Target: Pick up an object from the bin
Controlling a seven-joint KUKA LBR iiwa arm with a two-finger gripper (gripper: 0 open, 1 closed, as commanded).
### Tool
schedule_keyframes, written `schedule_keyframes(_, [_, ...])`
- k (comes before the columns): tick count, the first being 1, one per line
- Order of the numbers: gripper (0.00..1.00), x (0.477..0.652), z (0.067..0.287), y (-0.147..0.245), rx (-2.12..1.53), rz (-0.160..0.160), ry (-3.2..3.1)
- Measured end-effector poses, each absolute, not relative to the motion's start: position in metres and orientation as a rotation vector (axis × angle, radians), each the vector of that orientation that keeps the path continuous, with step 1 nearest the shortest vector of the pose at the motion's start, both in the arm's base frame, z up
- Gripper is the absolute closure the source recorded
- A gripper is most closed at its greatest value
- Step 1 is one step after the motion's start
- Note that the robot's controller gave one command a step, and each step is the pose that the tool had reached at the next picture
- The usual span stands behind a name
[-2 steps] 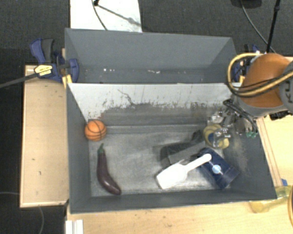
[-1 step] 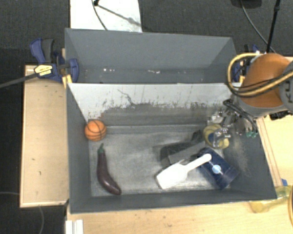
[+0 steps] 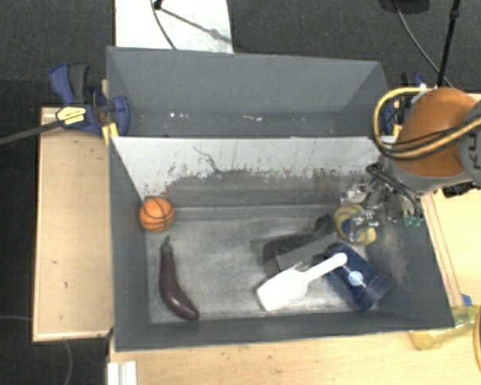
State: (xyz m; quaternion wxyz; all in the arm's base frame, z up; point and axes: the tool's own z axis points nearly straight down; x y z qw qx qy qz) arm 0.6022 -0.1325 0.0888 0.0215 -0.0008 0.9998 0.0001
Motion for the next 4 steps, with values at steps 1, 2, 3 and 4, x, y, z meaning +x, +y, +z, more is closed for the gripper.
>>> schedule_keyframes(1, [1.0,0.6022,0.0887,-0.1324,-0.004,0.0,3.099])
schedule_keyframes(2, [1.0,0.6022,0.0887,-0.1324,-0.006,0.0,3.099])
schedule_keyframes(3, [1.0,0.6022,0.0887,-0.1324,-0.007,0.0,3.099])
schedule_keyframes(4, [1.0,0.6022,0.0887,-0.1324,-0.008,0.0,3.099])
